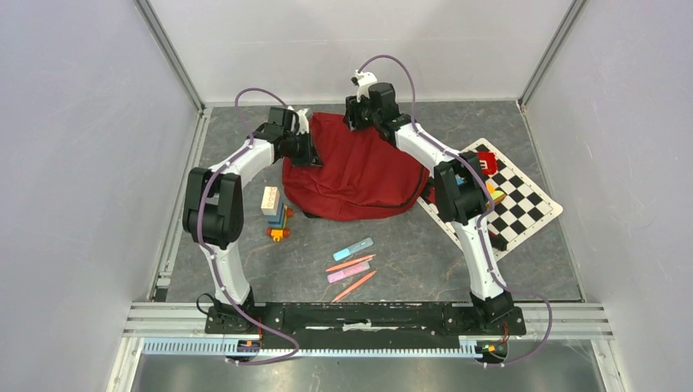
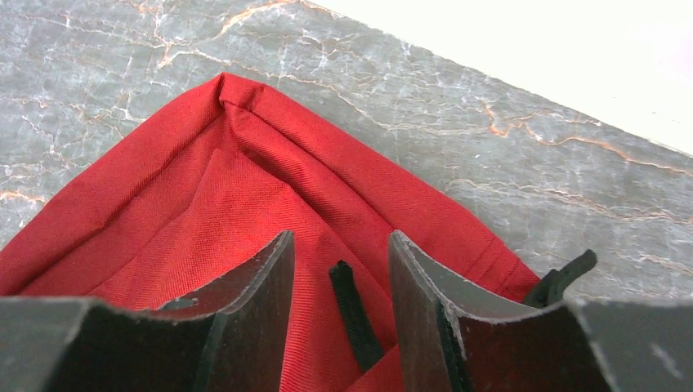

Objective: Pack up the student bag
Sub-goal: Unzip the student bag at the center of the board.

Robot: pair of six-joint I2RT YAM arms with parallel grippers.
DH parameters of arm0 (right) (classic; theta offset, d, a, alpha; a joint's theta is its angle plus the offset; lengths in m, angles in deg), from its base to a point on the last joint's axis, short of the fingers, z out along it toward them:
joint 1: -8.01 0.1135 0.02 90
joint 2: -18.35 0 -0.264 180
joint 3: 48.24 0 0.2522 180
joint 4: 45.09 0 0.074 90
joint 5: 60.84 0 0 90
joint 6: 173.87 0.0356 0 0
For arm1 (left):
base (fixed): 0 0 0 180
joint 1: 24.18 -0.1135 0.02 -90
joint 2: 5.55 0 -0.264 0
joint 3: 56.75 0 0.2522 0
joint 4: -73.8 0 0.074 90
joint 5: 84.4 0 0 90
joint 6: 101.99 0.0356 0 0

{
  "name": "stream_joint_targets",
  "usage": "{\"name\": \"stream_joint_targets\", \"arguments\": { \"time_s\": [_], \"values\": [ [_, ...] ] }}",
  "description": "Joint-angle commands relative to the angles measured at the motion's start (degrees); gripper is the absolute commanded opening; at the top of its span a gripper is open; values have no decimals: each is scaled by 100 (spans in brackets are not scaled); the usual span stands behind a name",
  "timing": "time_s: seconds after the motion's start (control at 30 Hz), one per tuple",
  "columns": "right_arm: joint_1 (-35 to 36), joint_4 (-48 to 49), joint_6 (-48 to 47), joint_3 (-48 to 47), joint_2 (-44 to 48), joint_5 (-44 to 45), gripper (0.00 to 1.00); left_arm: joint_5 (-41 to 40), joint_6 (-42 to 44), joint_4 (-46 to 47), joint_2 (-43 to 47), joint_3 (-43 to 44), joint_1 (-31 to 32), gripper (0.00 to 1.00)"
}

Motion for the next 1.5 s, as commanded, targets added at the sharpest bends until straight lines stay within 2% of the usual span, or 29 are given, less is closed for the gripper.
{"name": "stream_joint_targets", "arguments": {
  "time_s": [0.0,0.17,0.23,0.3,0.37,0.5,0.63,0.73,0.9,1.0,1.17,1.43,1.47],
  "values": [
    [57,66,-150,-284,-144,90,51,243,-128,-400,365,141,147,4],
    [57,-59,-223,-252,-158,226,46,70,-204,-480,352,682,110,15],
    [57,-81,-227,-244,-141,279,41,-53,-248,-501,235,969,62,27],
    [57,-85,-209,-208,-92,325,30,-204,-306,-618,8,1320,-1,37],
    [56,-53,-168,-151,-11,378,25,-455,-417,-804,-343,1732,-76,57],
    [57,73,-99,79,204,447,9,-542,-643,-881,-894,2405,-205,77],
    [50,176,-47,246,423,504,2,-505,-645,-887,-1354,2927,-206,83],
    [49,224,8,322,569,501,4,-561,-620,-942,-1640,3239,-205,84],
    [35,296,107,648,867,415,8,-571,-614,-878,-2000,3639,-207,83],
    [31,429,148,745,916,375,8,-562,-599,-859,-2178,3821,-207,76],
    [-12,393,244,787,904,291,10,-388,-620,-752,-2266,3819,-207,57],
    [-117,432,501,824,823,142,13,-108,-670,-401,-2143,3514,-198,13],
    [-132,441,540,823,816,126,15,-83,-672,-377,-2130,3490,-198,8]
  ]
}}
